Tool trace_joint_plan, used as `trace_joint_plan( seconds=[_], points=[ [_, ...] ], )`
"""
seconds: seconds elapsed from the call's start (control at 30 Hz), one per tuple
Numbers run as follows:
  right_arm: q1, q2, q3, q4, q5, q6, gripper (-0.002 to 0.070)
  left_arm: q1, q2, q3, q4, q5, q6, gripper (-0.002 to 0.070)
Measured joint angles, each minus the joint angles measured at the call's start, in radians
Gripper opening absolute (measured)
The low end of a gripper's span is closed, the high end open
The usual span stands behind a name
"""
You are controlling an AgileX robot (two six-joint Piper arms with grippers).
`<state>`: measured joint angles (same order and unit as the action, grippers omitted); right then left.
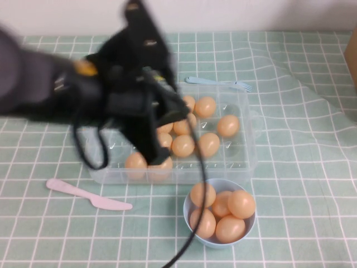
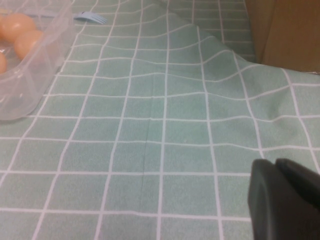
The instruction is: Take an egg out of the egg box
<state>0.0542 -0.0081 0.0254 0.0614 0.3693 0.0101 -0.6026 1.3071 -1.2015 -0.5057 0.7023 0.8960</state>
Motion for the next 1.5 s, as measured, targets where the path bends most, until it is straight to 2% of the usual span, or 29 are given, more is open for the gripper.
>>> trace_joint_plan(
  seconds=[0.13,0.4,0.63,1.03,1.13,1.2,1.3,1.37,1.5],
  points=[
    [0.000,0.000,0.000,0.000,0.000,0.000,-0.0017,0.050,-0.150,0.214,-0.068,-0.180,-0.002,0.0000],
    [0.000,0.000,0.000,0.000,0.000,0.000,-0.0017,0.055,-0.422,0.497,-0.214,-0.423,-0.015,-0.0001],
    [0.000,0.000,0.000,0.000,0.000,0.000,-0.0017,0.055,-0.468,0.593,-0.261,-0.452,-0.017,-0.0001],
    [0.000,0.000,0.000,0.000,0.000,0.000,-0.0017,0.055,-0.463,0.615,-0.258,-0.507,-0.007,-0.0001],
    [0.000,0.000,0.000,0.000,0.000,0.000,-0.0017,0.055,-0.496,0.657,-0.211,-0.574,-0.054,-0.0001],
    [0.000,0.000,0.000,0.000,0.000,0.000,-0.0017,0.055,-0.543,0.712,-0.118,-0.662,-0.154,-0.0001],
    [0.000,0.000,0.000,0.000,0.000,0.000,-0.0017,0.063,-0.644,0.830,0.095,-0.852,-0.329,-0.0002],
    [0.000,0.000,0.000,0.000,0.000,0.000,-0.0017,0.087,-0.718,0.916,0.219,-0.975,-0.432,-0.0002],
    [0.000,0.000,0.000,0.000,0.000,0.000,-0.0017,0.183,-0.864,1.037,0.292,-1.045,-0.522,-0.0002]
  ],
)
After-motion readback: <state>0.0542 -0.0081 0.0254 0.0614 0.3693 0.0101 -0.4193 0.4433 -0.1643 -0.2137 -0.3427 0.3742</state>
